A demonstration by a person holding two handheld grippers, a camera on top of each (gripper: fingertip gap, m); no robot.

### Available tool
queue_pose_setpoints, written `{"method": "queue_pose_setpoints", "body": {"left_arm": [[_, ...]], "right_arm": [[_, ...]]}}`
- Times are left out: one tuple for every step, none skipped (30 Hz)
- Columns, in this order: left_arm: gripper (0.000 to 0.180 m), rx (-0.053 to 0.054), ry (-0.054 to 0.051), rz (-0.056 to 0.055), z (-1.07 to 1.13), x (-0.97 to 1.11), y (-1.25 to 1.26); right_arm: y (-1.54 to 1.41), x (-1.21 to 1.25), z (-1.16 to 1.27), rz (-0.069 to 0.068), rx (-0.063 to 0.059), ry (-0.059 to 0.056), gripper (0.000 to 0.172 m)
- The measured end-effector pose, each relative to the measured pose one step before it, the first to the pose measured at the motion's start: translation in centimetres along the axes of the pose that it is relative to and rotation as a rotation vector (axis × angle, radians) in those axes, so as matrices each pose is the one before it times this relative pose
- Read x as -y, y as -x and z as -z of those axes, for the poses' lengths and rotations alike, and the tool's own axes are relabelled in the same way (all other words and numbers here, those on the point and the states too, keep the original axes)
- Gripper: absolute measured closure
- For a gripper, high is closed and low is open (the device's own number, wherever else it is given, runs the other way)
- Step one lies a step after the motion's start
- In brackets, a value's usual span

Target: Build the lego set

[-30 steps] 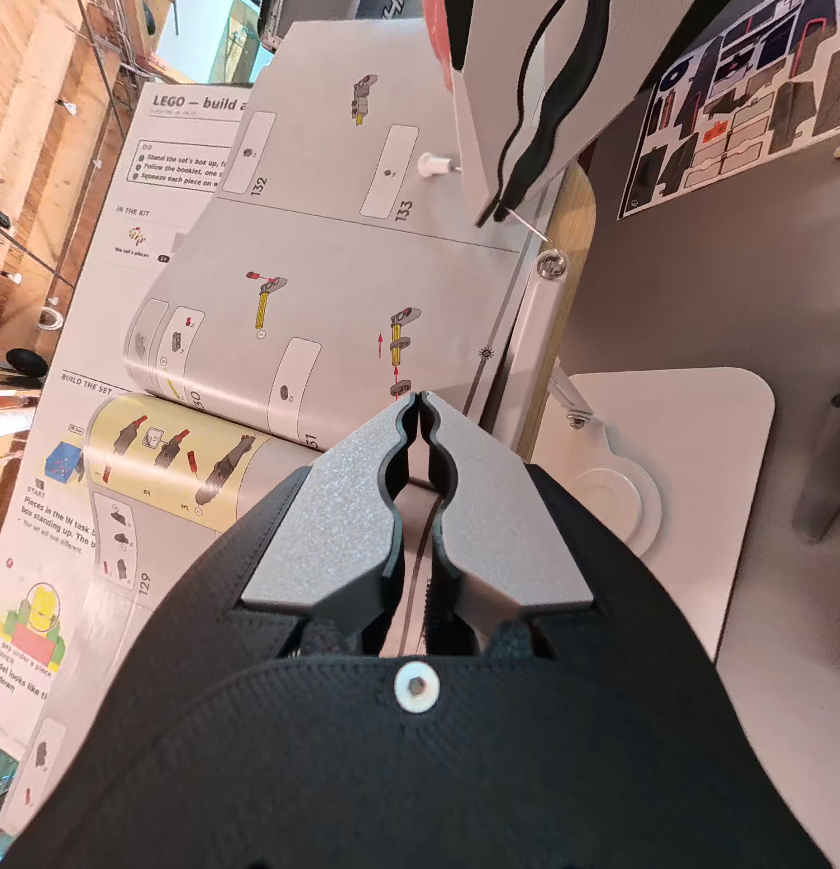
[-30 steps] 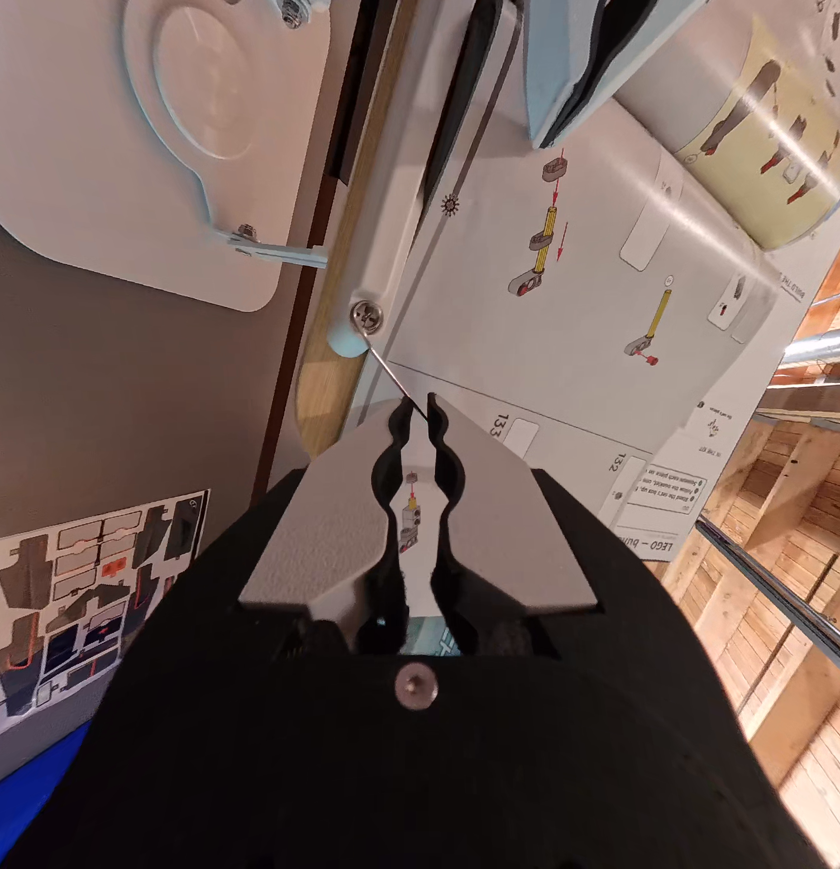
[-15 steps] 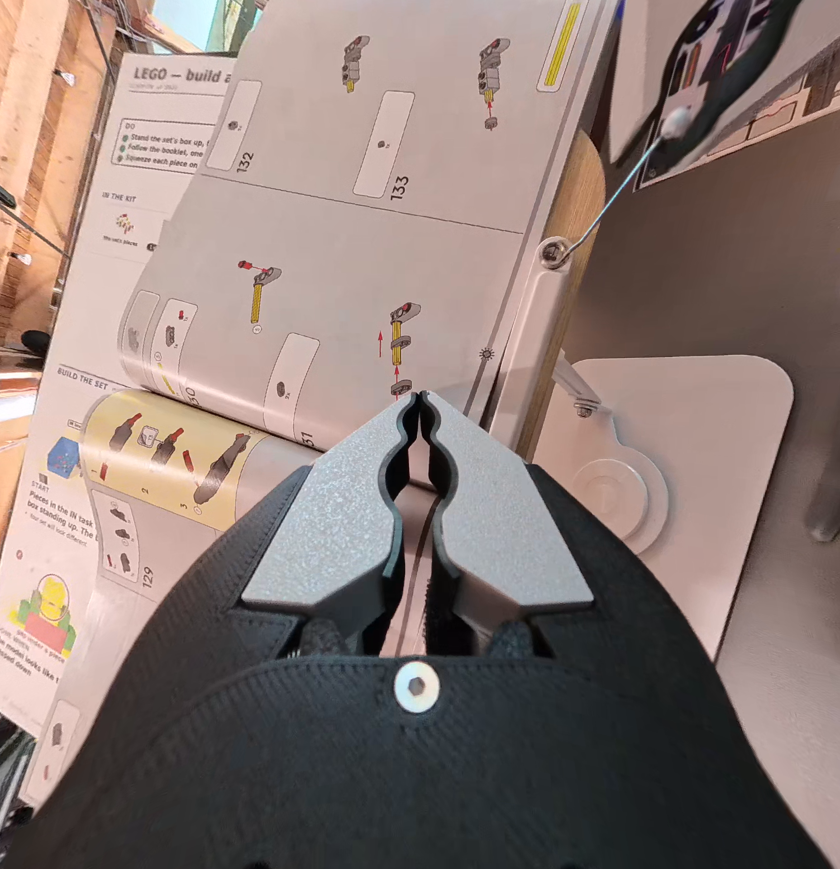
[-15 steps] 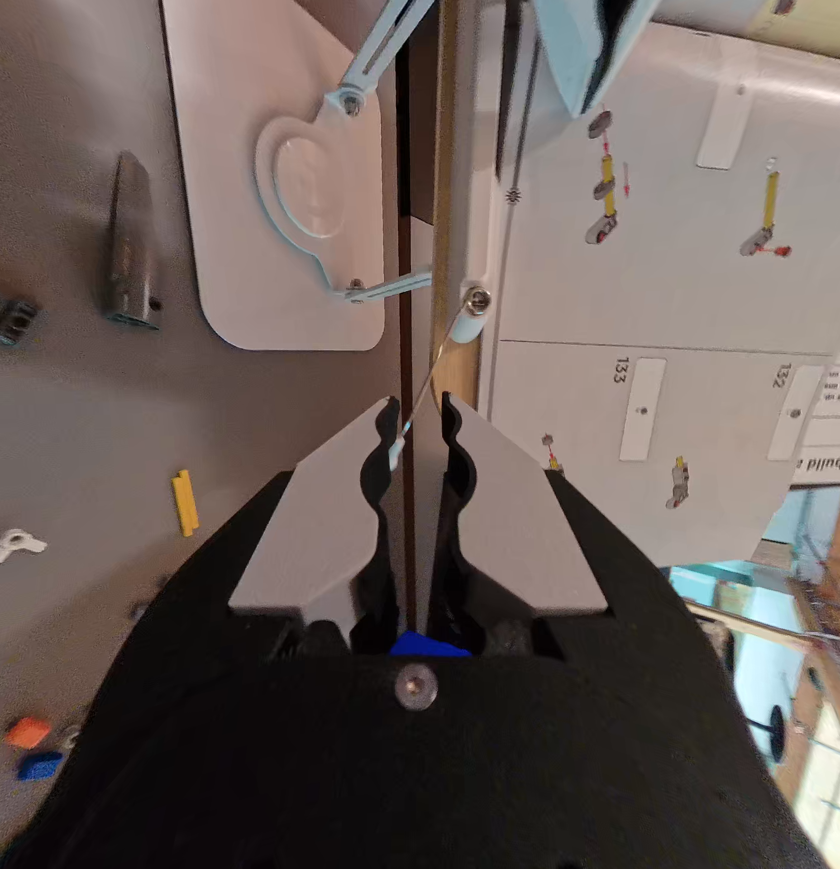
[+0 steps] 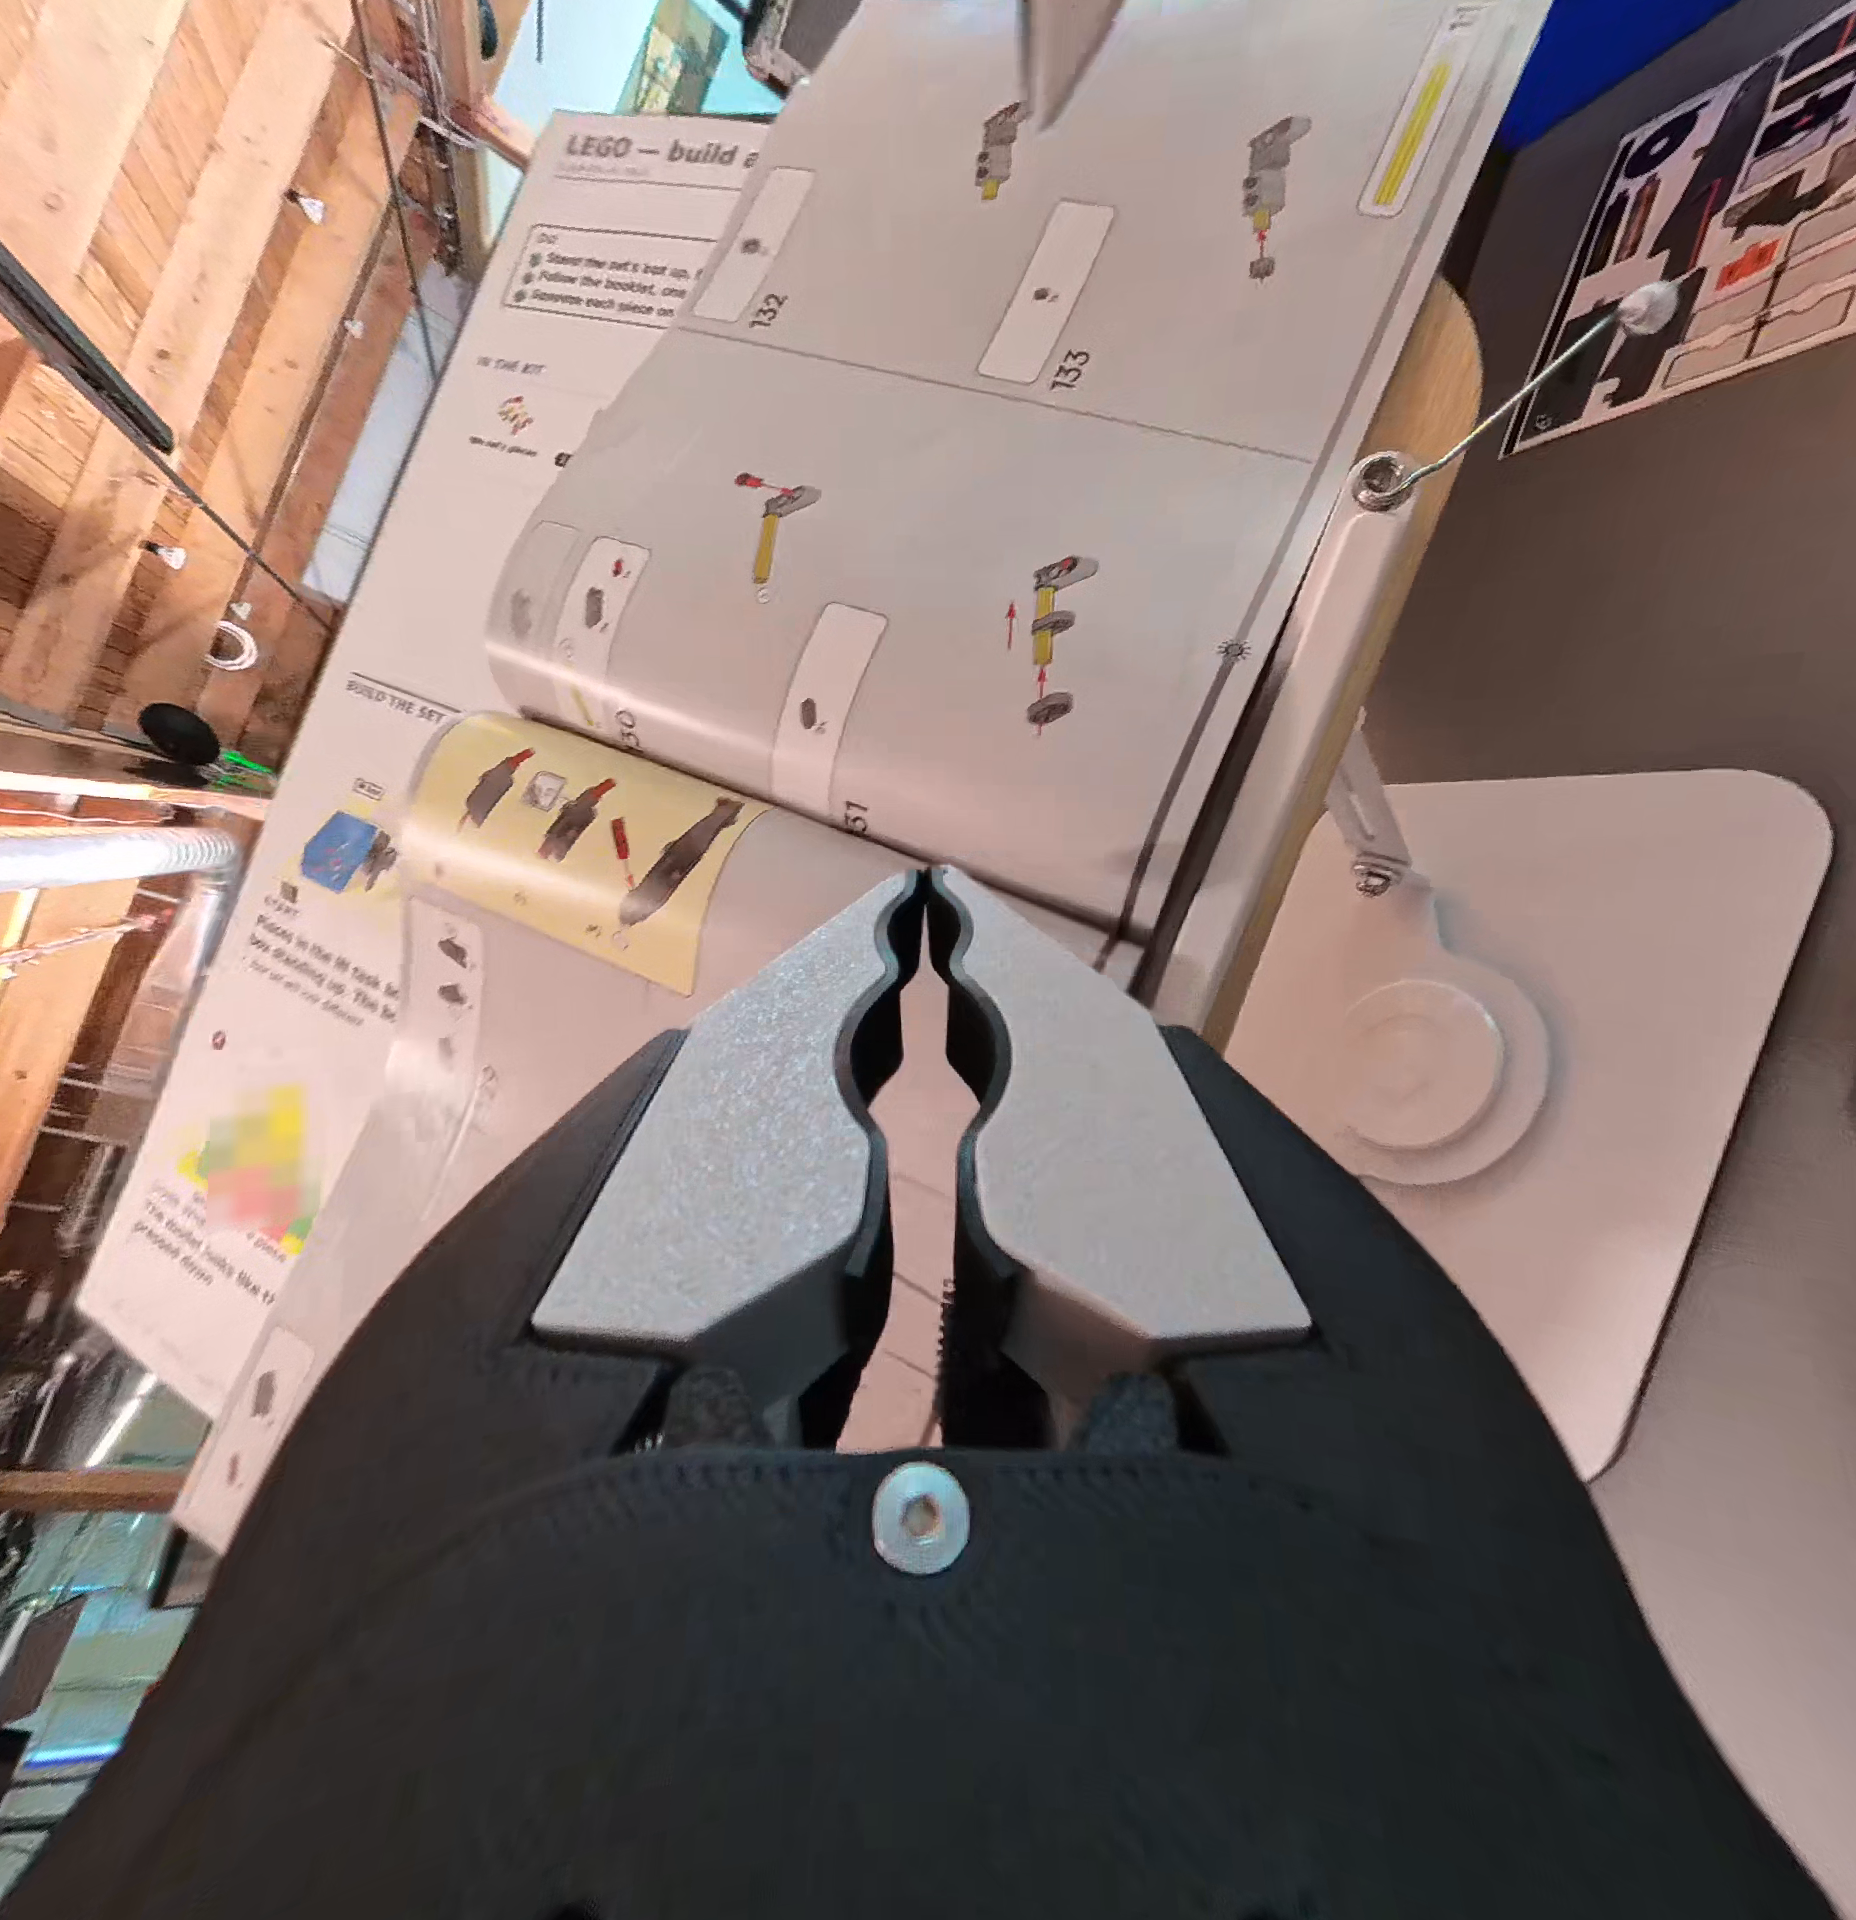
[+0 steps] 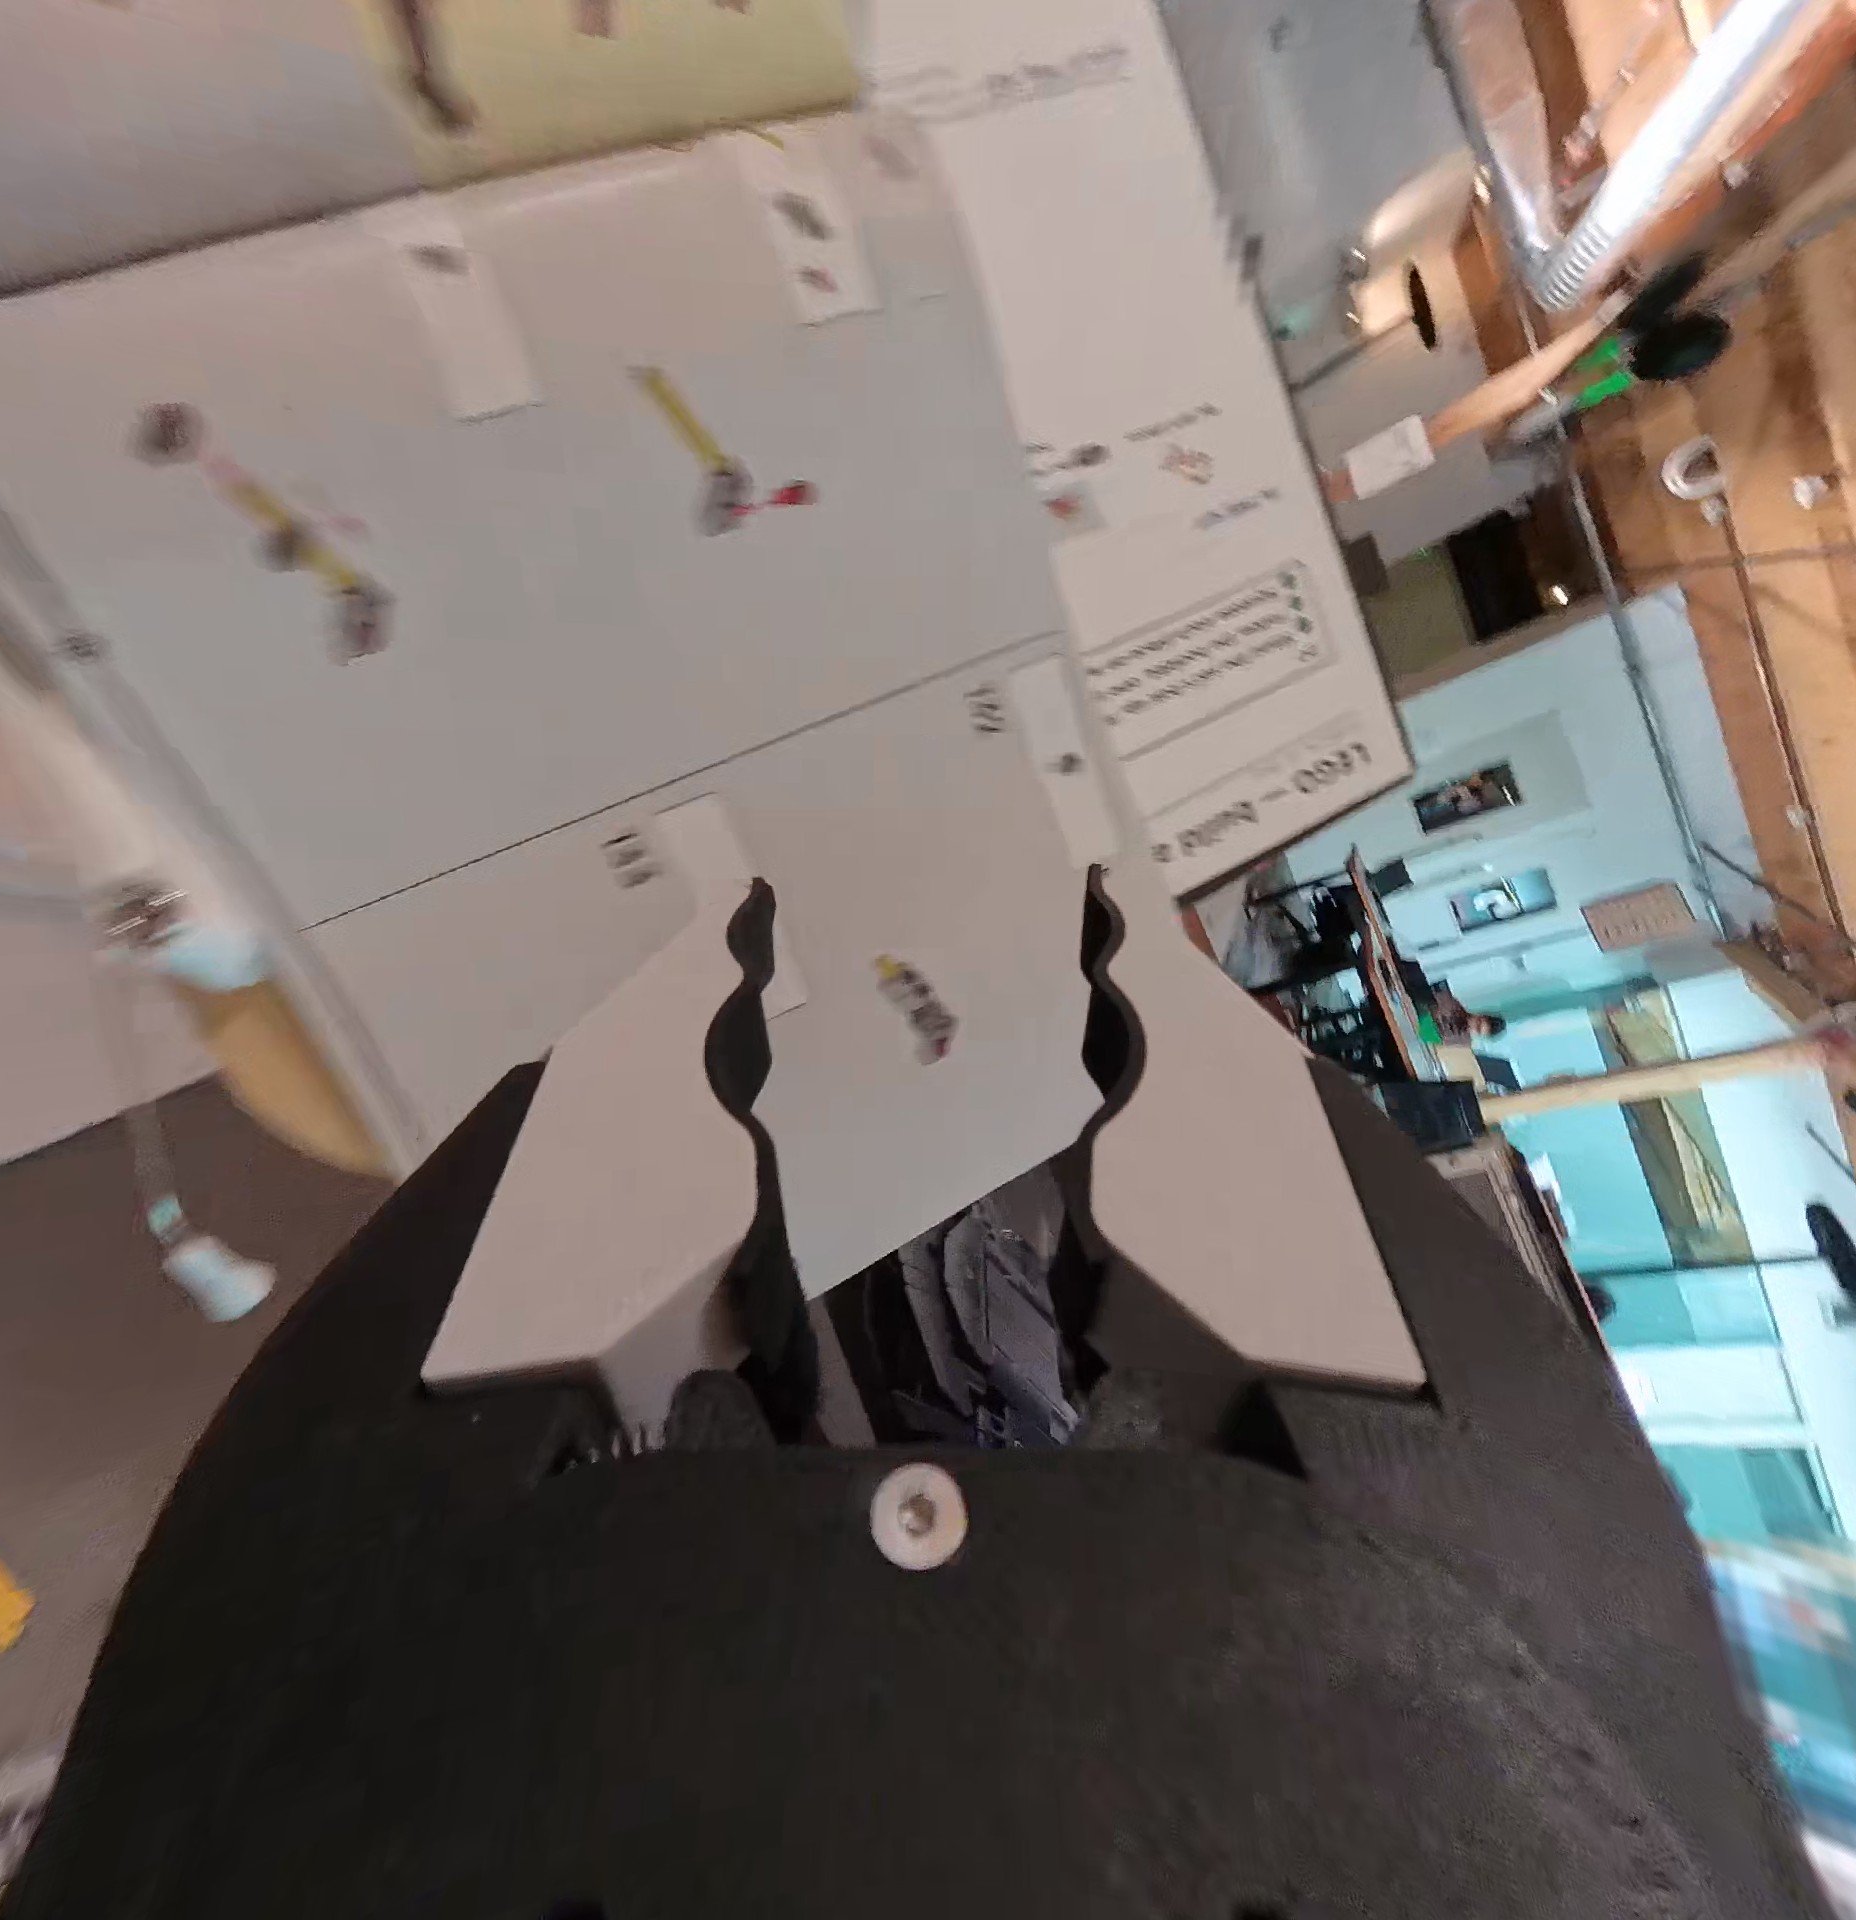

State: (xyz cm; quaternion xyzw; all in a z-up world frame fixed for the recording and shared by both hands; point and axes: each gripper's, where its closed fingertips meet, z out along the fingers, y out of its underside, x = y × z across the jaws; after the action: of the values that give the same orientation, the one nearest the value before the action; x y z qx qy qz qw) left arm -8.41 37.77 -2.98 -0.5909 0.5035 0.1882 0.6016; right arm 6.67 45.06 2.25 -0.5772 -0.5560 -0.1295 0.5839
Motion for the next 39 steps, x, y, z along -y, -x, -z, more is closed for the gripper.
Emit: {"method": "queue_pose_setpoints", "body": {"left_arm": [[0.18,-0.002,-0.0101,-0.0002,0.258,0.03,0.216],[0.18,0.0032,-0.0017,-0.0003,0.154,-0.055,0.261],[0.18,0.0038,0.0088,-0.0042,0.072,-0.193,0.222],[0.18,0.0044,0.0072,-0.0058,0.069,-0.188,0.2],[0.18,0.0036,0.0004,-0.0006,0.123,-0.137,0.189],[0.18,0.0,0.0,0.0048,0.16,-0.189,0.141],[0.18,-0.0036,0.0025,0.0064,0.14,-0.29,0.081],[0.18,-0.0023,0.0079,0.0065,0.107,-0.465,0.108],[0.18,0.002,0.0136,0.0044,0.088,-0.599,0.173],[0.18,-0.0017,0.0074,0.0048,0.091,-0.576,0.136],[0.18,-0.0011,0.0036,0.0113,0.123,-0.548,0.186],[0.18,0.0068,0.0078,0.011,0.131,-0.607,0.337],[0.18,0.0079,0.0083,0.0051,0.151,-0.604,0.376],[0.18,0.008,0.0066,0.0046,0.199,-0.542,0.402],[0.179,0.0097,0.0028,0.0106,0.256,-0.457,0.467],[0.179,0.0016,0.0,0.0136,0.308,-0.362,0.396],[0.178,-0.0028,-0.0027,0.0111,0.327,-0.26,0.368],[0.177,0.0055,-0.0025,0.008,0.356,-0.23,0.557],[0.175,-0.0042,-0.004,-0.0006,0.37,-0.139,0.471],[0.17,-0.0225,-0.0062,-0.0124,0.406,-0.059,0.208],[0.167,-0.0076,-0.0004,-0.0118,0.465,-0.091,0.476],[0.169,-0.012,-0.0027,-0.0114,0.497,-0.009,0.404],[0.165,-0.0461,-0.0108,-0.0245,0.534,0.107,-0.196],[0.162,-0.0208,-0.0036,-0.0268,0.485,-0.005,0.091],[0.162,-0.0129,0.0056,-0.0328,0.35,-0.153,0.092],[0.157,-0.0164,0.0173,-0.0458,0.223,-0.383,-0.07],[0.153,0.0018,0.0421,-0.0419,0.045,-0.776,0.166],[0.151,-0.0053,0.0355,-0.0378,-0.05,-0.661,-0.044],[0.15,-0.015,0.0059,-0.0302,-0.08,-0.177,-0.312],[0.15,-0.0288,-0.0139,-0.0169,-0.133,0.246,-0.645],[0.149,-0.0376,-0.0118,-0.0227,-0.255,0.359,-0.881],[0.147,-0.0347,0.0118,-0.0386,-0.37,0.074,-0.89],[0.146,-0.0099,0.0252,-0.0357,-0.429,-0.058,-0.448],[0.147,0.0119,0.0115,-0.0293,-0.376,0.15,0.017],[0.148,0.0215,0.0018,-0.0363,-0.255,0.273,0.29],[0.147,0.0418,-0.0082,-0.0483,-0.075,0.467,0.712],[0.15,0.0346,-0.0018,-0.053,-0.045,0.444,0.693],[0.149,0.0113,0.0095,-0.0508,-0.156,0.308,0.391],[0.15,0.0108,0.0015,-0.0493,-0.204,0.464,0.344]], "right_arm": [[-1.209,-0.126,-0.751,-0.0356,-0.0242,0.0044,0.111],[-0.935,-0.041,-0.688,-0.0433,-0.0061,-0.0043,0.106],[-0.781,-0.038,-0.622,-0.0478,0.0018,-0.0031,0.102],[-0.677,-0.016,-0.552,-0.0426,0.0016,-0.0019,0.099],[-0.523,-0.012,-0.506,-0.0343,0.0044,-0.0025,0.095],[-0.389,-0.211,-0.533,-0.0296,0.0062,0.0118,0.09],[-0.262,-0.4,-0.532,-0.0218,0.0065,0.0247,0.087],[-0.097,-0.343,-0.509,-0.0084,0.0072,0.0178,0.085],[0.036,-0.306,-0.457,0.0,0.0076,0.0112,0.085],[0.167,-0.283,-0.406,-0.0037,0.0108,0.0087,0.088],[0.237,-0.112,-0.274,-0.0191,0.017,-0.0012,0.091],[0.119,-0.051,-0.159,-0.0252,0.0143,-0.0014,0.091],[0.105,-0.051,-0.07,-0.0136,0.0127,-0.0005,0.094],[0.093,-0.02,-0.022,-0.0043,0.0102,-0.0041,0.095],[0.125,-0.043,-0.019,-0.0089,0.0132,-0.001,0.098],[0.229,-0.099,-0.02,-0.0202,0.0248,0.0045,0.101],[0.163,-0.069,-0.049,-0.0186,0.0227,0.0021,0.098],[0.006,-0.003,-0.012,-0.0034,0.0096,-0.0024,0.097],[-0.022,-0.015,-0.007,0.0037,0.0033,-0.0008,0.097],[0.005,-0.005,-0.018,0.0037,0.004,-0.0002,0.096],[0.015,-0.003,-0.025,0.0016,0.0037,-0.0014,0.096],[0.016,-0.005,-0.019,-0.0006,0.0043,-0.0016,0.096],[0.056,-0.024,-0.019,-0.0001,0.0067,-0.0003,0.094],[0.036,-0.013,-0.014,0.0017,0.0044,-0.0001,0.093],[0.021,-0.017,-0.008,0.0038,0.0018,-0.0004,0.093],[0.013,0.002,-0.002,0.0027,0.0014,-0.0007,0.093],[-0.009,-0.002,-0.012,0.0003,0.0009,-0.0004,0.093],[0.008,0.0,-0.001,0.0015,0.0005,-0.0005,0.093],[0.018,-0.003,0.01,0.0028,0.0008,-0.0012,0.093],[0.017,-0.014,0.003,0.0008,0.0012,-0.001,0.093],[0.018,-0.018,0.004,0.0004,0.0015,0.0003,0.092],[0.042,-0.023,0.01,0.0037,0.0007,0.0015,0.091],[0.033,-0.013,0.023,0.0063,-0.0009,0.002,0.092],[0.034,-0.025,0.039,0.0065,-0.0008,0.0024,0.092],[0.023,-0.025,0.043,0.0056,0.0001,0.003,0.091],[0.013,-0.02,0.018,0.0026,0.0001,0.0029,0.091],[0.003,-0.008,-0.005,0.0018,-0.0003,0.0025,0.091],[0.007,-0.005,-0.001,0.0034,0.0,0.0028,0.091],[0.004,-0.007,0.003,0.0031,0.0008,0.003,0.091]]}}
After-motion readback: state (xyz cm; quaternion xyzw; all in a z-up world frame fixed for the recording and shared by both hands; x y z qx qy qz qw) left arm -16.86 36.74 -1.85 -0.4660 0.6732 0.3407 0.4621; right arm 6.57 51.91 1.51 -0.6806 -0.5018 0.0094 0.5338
